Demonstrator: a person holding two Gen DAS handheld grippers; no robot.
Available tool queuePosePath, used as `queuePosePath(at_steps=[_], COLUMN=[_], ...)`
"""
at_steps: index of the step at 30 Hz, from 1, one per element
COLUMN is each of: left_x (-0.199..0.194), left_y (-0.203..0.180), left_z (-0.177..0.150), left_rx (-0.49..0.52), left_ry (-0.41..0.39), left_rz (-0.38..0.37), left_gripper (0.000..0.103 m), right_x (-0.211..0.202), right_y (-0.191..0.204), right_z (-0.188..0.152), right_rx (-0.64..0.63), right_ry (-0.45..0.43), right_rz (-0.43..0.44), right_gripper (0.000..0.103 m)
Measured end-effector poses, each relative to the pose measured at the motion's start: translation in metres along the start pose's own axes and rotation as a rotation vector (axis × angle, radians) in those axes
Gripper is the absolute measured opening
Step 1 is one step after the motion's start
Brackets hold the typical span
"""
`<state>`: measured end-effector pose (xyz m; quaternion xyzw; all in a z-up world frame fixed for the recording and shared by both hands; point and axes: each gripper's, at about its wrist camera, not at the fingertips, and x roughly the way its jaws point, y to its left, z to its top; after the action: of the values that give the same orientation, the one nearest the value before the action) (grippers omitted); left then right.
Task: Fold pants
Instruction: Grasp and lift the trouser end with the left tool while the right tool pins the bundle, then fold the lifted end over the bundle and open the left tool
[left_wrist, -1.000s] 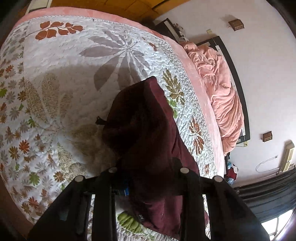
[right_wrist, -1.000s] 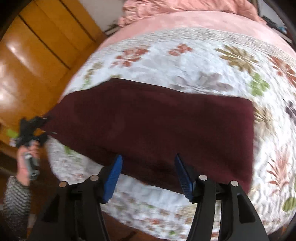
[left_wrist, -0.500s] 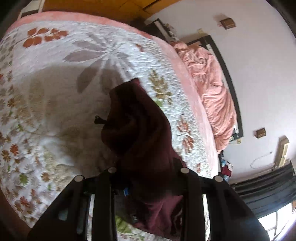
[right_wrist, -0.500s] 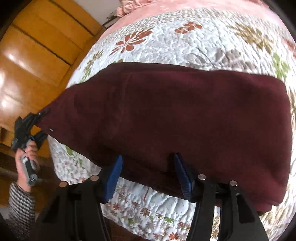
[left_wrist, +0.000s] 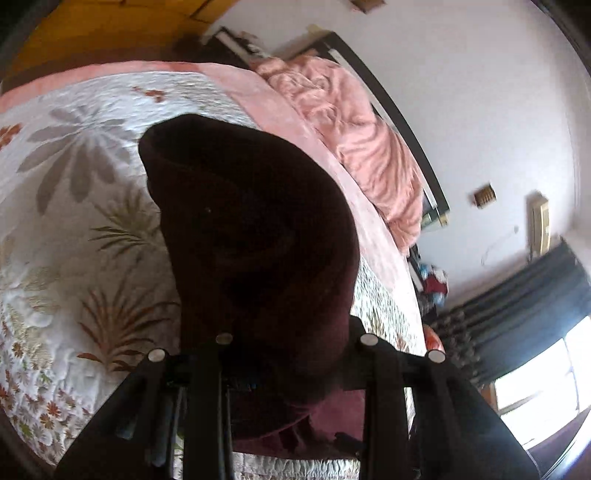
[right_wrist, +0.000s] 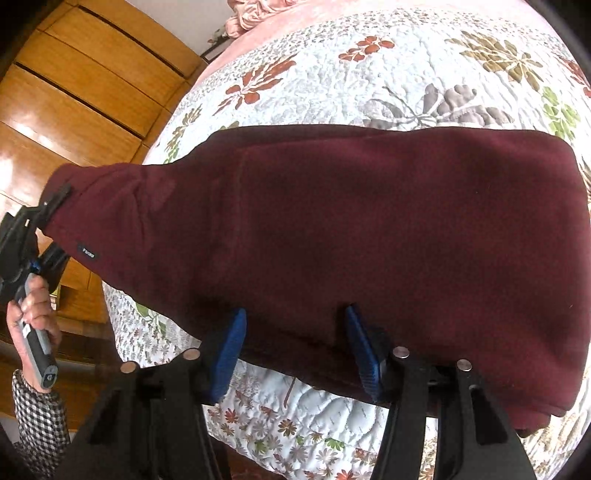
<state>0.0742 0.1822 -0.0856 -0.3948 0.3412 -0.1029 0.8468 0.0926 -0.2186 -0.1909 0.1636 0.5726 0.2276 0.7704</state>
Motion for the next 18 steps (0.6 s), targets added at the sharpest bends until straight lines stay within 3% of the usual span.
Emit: queuePosePath(at_steps=[8,18], left_x=[0.018,0.033], left_y=[-0.033,-0.048], left_z=[-0.024,-0.045], left_rx=[0.108,0.185], left_ry=[0.085,0.168], left_rz=[-0.037,-0.047], left_gripper=[0.028,0.028], right_x=[0.001,-0.001], right_y=[-0.003,-0.006], right_z=[-0.002,-0.002], right_rx=[0.004,0.008], right_ry=[-0.006,-0.011], right_rz=[0.008,0.015], right_gripper=[0.056,0.056])
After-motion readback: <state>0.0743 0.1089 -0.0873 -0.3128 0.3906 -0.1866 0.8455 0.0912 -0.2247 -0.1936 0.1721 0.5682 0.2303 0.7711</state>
